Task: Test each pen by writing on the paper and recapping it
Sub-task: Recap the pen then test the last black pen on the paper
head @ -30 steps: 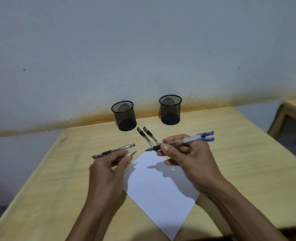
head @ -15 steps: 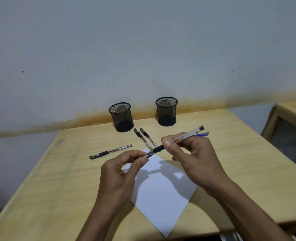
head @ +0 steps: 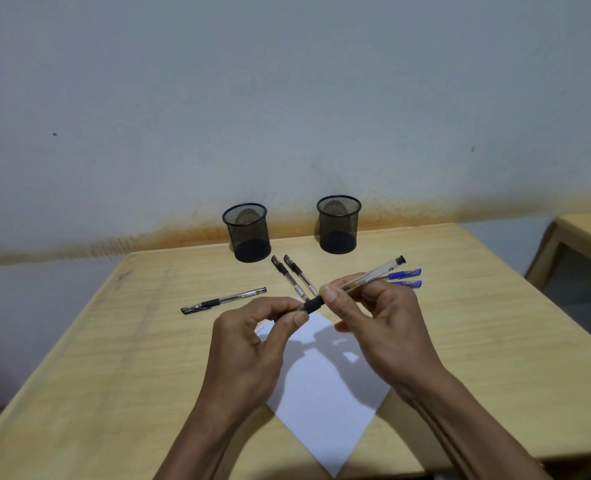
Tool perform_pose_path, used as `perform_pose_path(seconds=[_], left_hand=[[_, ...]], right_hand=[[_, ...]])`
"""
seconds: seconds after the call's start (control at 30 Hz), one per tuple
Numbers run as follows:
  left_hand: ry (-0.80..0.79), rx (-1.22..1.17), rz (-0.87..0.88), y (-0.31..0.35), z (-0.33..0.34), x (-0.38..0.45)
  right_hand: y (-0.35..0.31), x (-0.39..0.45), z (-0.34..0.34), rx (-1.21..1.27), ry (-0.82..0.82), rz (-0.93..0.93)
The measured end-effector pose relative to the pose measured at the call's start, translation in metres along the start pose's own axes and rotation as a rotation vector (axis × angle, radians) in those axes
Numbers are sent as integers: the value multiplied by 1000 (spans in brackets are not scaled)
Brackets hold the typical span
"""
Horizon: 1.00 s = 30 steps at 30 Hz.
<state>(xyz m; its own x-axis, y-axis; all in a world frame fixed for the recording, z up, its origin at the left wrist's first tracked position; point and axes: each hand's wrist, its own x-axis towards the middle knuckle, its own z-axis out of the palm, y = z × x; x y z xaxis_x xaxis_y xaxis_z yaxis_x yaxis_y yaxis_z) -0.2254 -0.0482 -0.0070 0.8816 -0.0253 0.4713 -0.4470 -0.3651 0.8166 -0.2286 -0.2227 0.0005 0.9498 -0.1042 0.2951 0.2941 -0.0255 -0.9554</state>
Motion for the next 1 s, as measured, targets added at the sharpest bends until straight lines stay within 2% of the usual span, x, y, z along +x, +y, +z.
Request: perform_pose_path(seconds=[0.1,0.17,0.2,0.27,0.37,0.43,0.57,0.73,0.83,0.93,1.0], left_hand=[[-34,21,-18,-3,-3,4],[-33,34,-39,-6,-9,7],[-30,41,-53,-8,-14,8],[-44,55,-85,-12,-25,9],[-81,54,-116,-16,-35,12],[-100,73,-117,-16,-37,14],[-107,109,-122,-19,-42,21],[-98,85,-137,-32,-43,36],[-23,163,-141,-47,-42,39],[46,357,-113,-65,-45,35],[53,487,-114,-78,-49,32]], right_hand=[[0,6,-7,35,-62,69],[-2,13,-14,141,9,71],[-4,16,-18,118,62,22],[-6,22,-26,-146,101,-139],[2,31,-23,-618,-22,-436],[11,36,-16,-763,-111,-541],[16,43,-6,-897,-194,-602],[21,49,5,-891,-232,-484],[30,62,11,-846,-96,-296],[44,86,18,-799,72,-71],[53,101,22,-850,125,59]])
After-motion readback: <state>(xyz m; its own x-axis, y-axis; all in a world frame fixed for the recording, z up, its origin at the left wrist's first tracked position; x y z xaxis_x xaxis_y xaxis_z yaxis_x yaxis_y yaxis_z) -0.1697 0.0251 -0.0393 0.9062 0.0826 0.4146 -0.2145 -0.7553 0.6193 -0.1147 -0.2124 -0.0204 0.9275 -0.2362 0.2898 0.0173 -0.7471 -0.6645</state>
